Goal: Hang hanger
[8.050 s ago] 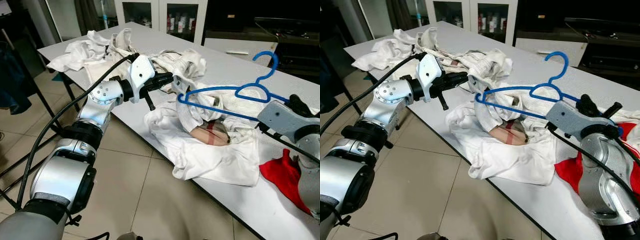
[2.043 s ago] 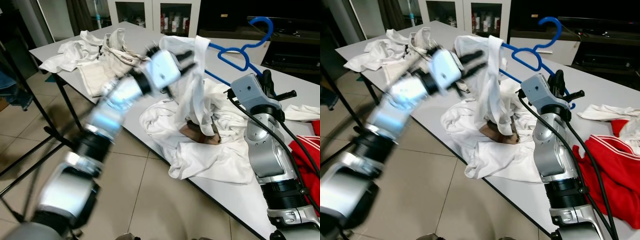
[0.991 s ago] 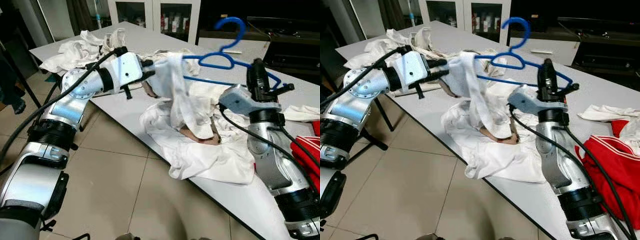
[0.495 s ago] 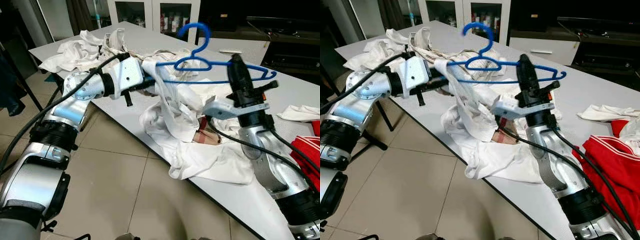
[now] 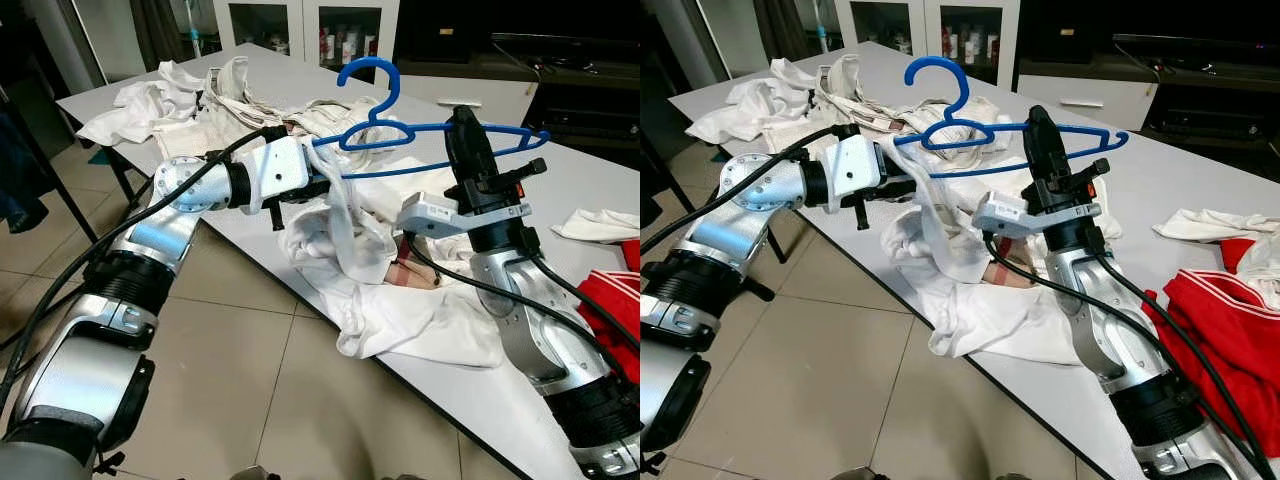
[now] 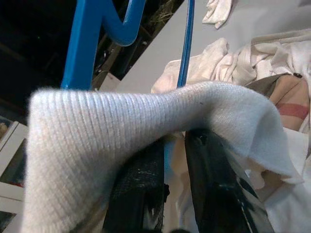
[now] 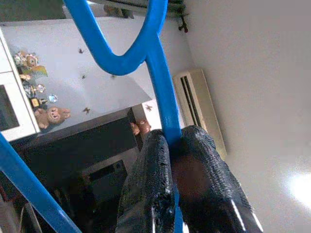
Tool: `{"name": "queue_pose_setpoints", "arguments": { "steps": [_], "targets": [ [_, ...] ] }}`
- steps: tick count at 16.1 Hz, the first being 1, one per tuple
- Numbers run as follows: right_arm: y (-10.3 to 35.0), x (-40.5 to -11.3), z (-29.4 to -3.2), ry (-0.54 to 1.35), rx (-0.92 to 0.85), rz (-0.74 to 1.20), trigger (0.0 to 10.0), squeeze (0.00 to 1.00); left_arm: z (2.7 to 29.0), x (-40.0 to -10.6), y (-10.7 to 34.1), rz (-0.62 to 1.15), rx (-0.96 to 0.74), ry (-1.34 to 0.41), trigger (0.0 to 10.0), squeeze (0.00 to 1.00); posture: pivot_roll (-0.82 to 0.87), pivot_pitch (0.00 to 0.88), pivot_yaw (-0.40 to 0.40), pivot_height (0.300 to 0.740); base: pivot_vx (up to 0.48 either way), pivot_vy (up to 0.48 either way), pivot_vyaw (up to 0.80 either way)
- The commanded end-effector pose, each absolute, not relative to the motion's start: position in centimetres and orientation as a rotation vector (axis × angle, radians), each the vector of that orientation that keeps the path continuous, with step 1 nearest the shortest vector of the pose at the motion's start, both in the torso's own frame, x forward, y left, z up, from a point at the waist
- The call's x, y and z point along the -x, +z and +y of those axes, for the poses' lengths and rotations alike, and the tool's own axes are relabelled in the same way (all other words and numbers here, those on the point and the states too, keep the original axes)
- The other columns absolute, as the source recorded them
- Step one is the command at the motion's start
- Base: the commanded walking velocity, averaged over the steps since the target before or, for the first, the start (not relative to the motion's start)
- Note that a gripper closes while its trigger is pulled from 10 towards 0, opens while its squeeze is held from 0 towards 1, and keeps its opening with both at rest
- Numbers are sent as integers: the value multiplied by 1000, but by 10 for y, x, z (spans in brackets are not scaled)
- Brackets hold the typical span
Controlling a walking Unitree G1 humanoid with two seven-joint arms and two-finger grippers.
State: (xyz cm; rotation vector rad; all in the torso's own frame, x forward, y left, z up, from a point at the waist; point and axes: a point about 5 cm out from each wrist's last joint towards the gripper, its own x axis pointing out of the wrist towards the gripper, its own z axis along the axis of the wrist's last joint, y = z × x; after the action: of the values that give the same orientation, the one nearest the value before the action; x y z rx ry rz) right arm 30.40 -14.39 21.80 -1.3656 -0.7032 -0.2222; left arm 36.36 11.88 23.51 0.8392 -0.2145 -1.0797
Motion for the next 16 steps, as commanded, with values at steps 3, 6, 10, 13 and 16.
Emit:
{"name": "queue_pose_setpoints", "arguments": {
  "steps": [3,6,10,13,16],
  "targets": [
    [229,-307,-153,-273,1294,-692,10000,0,120,-367,236,-199,-803,-1038,10000,0,-23,0,35,723,0,0,0],
    [236,-309,-159,-304,1257,-684,10000,0,128,-371,232,-182,-665,-952,10000,0,-21,0,34,723,0,0,0],
    [235,-309,-150,-266,1251,-713,10000,0,130,-371,227,-182,-594,-936,3529,0,-14,0,28,723,0,0,0],
    [236,-306,-142,-237,1269,-753,10000,0,126,-366,223,-182,-581,-979,0,0,-18,0,29,723,0,0,0],
    [234,-303,-141,-183,1320,-798,10000,0,124,-365,210,-95,-622,-1018,10000,0,-23,0,31,723,0,0,0]
  ]
}}
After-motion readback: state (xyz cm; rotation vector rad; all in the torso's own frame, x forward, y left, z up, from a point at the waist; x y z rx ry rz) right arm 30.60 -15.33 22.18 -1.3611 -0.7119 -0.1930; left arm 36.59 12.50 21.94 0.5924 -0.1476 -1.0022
